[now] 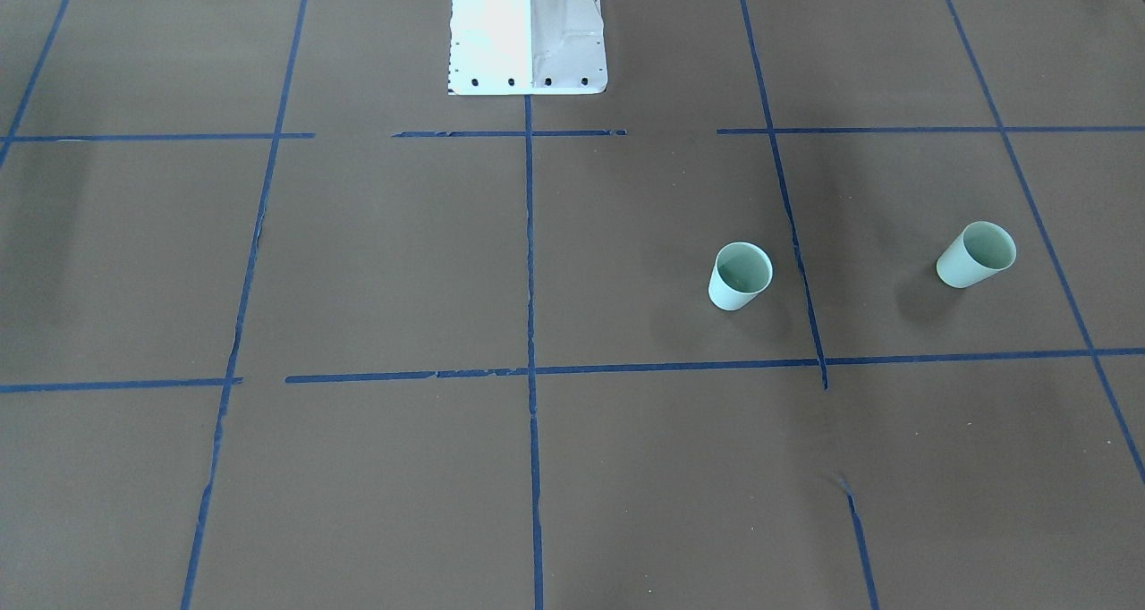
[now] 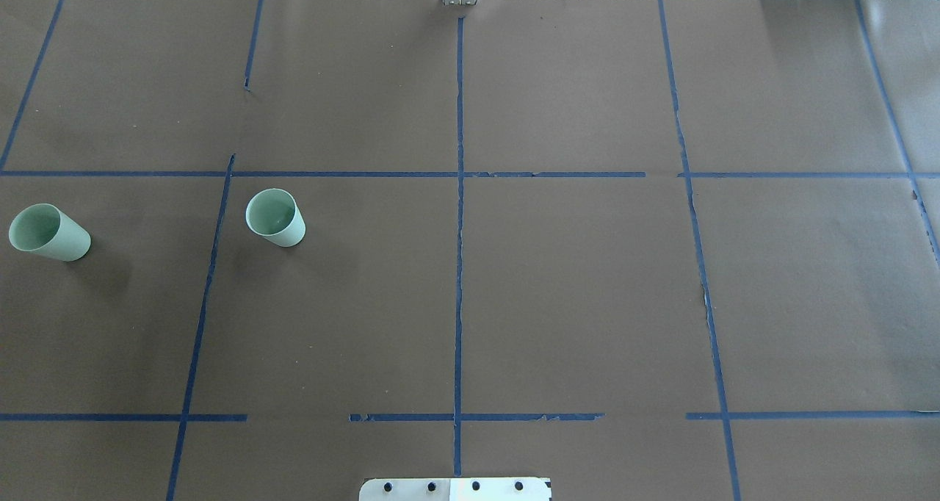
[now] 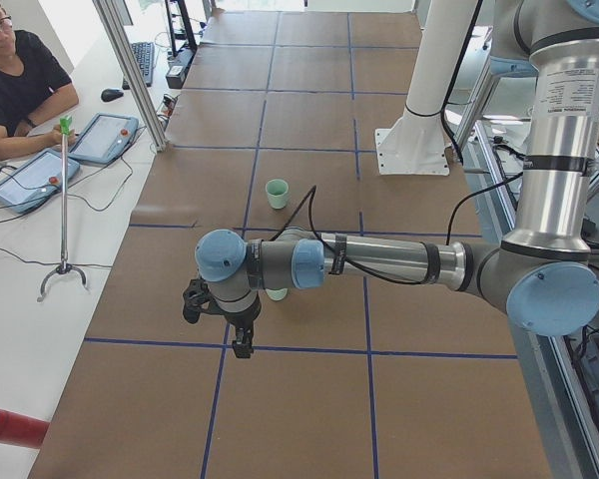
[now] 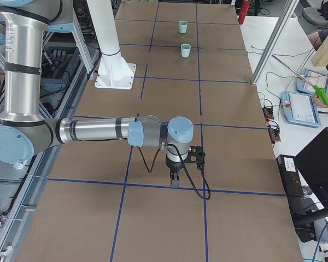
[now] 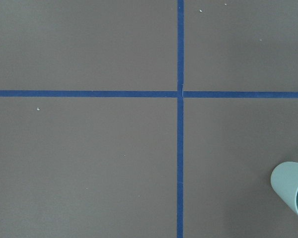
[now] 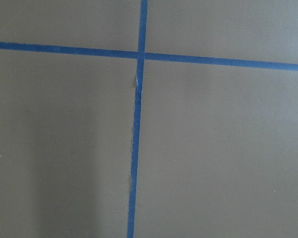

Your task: Stack cups

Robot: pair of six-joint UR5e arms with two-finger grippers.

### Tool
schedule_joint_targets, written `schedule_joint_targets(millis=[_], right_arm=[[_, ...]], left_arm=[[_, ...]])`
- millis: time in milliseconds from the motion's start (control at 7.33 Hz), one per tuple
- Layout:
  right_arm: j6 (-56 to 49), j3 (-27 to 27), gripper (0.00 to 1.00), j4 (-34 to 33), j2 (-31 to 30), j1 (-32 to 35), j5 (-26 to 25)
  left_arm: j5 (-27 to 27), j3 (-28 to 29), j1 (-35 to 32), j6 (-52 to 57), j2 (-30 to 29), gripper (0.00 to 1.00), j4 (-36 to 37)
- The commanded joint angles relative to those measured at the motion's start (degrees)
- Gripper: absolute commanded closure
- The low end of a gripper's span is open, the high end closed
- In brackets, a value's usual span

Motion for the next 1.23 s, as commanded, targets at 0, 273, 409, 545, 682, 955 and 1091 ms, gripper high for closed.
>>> schedule_joint_targets(millis=[0, 273, 409, 545, 682, 955, 1091], right_arm=[[0.0, 0.0, 0.0, 0.0, 0.0, 0.0, -0.1], [0.0, 0.0, 0.0, 0.0, 0.0, 0.0, -0.1], [0.0, 0.0, 0.0, 0.0, 0.0, 0.0, -0.1], [0.0, 0.0, 0.0, 0.0, 0.0, -0.1, -0.1], [0.0, -0.1, 0.0, 0.0, 0.0, -0.1, 0.0], [0.0, 0.0, 0.0, 0.0, 0.0, 0.0, -0.1], [0.0, -0.1, 0.0, 0.0, 0.0, 0.0, 0.0]], left_arm=[[-0.2, -1.3, -0.7, 0.2, -1.0, 0.0, 1.6], [0.3, -3.0, -0.8, -0.5, -0.4, 0.0, 1.8], [-0.3, -2.9, -0.8, -0.2, 0.2, 0.0, 1.5], [-0.1, -3.2, -0.8, -0.2, 0.2, 0.0, 1.2], [-0.3, -3.2, -0.7, 0.0, 0.0, 0.0, -0.1], [-0.3, -1.6, 4.1, -15.8, 0.9, 0.0, -12.9], [-0.2, -1.6, 7.7, -23.5, 2.3, 0.0, -20.1]])
